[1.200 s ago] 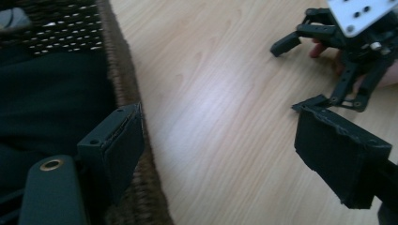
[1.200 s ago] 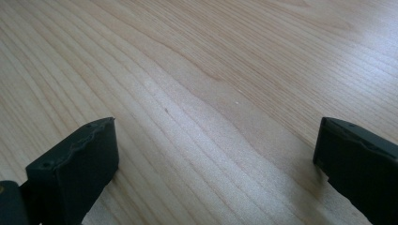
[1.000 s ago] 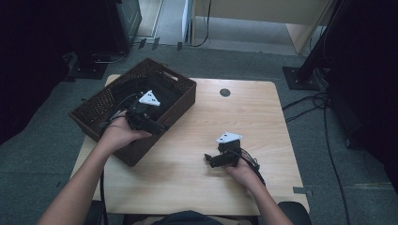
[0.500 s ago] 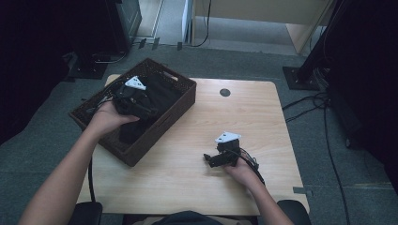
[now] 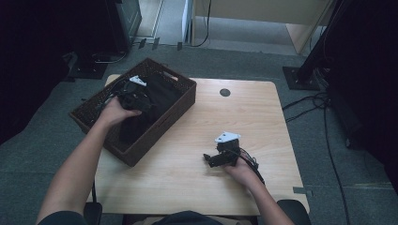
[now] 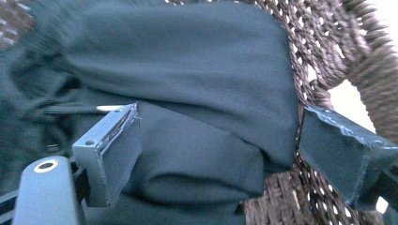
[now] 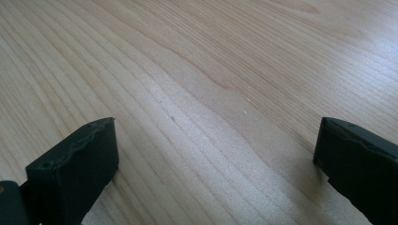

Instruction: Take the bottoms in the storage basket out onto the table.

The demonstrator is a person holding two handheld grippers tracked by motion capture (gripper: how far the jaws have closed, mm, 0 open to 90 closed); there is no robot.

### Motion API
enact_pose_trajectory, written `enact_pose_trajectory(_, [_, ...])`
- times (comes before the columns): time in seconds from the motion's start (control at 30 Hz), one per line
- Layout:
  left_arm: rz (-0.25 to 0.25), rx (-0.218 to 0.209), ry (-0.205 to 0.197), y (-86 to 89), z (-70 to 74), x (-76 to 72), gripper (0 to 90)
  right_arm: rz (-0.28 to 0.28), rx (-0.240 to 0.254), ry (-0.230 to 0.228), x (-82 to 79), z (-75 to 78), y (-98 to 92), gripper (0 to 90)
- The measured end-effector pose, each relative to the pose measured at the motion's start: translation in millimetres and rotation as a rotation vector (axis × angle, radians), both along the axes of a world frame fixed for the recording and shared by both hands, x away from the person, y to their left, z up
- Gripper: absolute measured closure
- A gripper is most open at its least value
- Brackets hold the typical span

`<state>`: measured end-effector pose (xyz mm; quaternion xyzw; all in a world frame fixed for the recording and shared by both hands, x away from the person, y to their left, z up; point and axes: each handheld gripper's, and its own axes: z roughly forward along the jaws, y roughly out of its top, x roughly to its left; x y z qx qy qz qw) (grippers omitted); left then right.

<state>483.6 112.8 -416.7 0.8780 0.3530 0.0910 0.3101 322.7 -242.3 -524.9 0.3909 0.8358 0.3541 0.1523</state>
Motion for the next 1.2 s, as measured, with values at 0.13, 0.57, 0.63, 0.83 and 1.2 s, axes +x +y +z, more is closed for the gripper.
enact_pose_trajectory(0.13, [-0.013, 0.040, 0.005, -8.1, -19.2, 3.6, 8.4, 0.001, 0.000, 0.000, 0.0, 0.0, 0.0, 0.1])
enact_pose_trajectory(0.57, [0.009, 0.176, 0.013, -9.7, -67.3, 14.3, 0.0, 0.002, 0.000, -0.001, 0.1, -0.1, 0.1, 0.2])
enact_pose_trajectory(0.63, [0.019, 0.197, -0.001, -9.2, -69.8, 15.3, 0.0, 0.003, 0.000, -0.001, 0.1, -0.1, 0.1, 0.1])
enact_pose_trajectory(0.83, [0.071, 0.189, -0.004, -1.5, -73.1, 20.4, 7.9, 0.005, 0.000, -0.002, 0.5, -0.1, 0.4, 0.1])
enact_pose_trajectory(1.2, [0.065, 0.199, -0.039, 7.2, -62.7, 24.0, 63.8, 0.002, -0.001, -0.004, 0.5, -0.2, 0.5, 0.1])
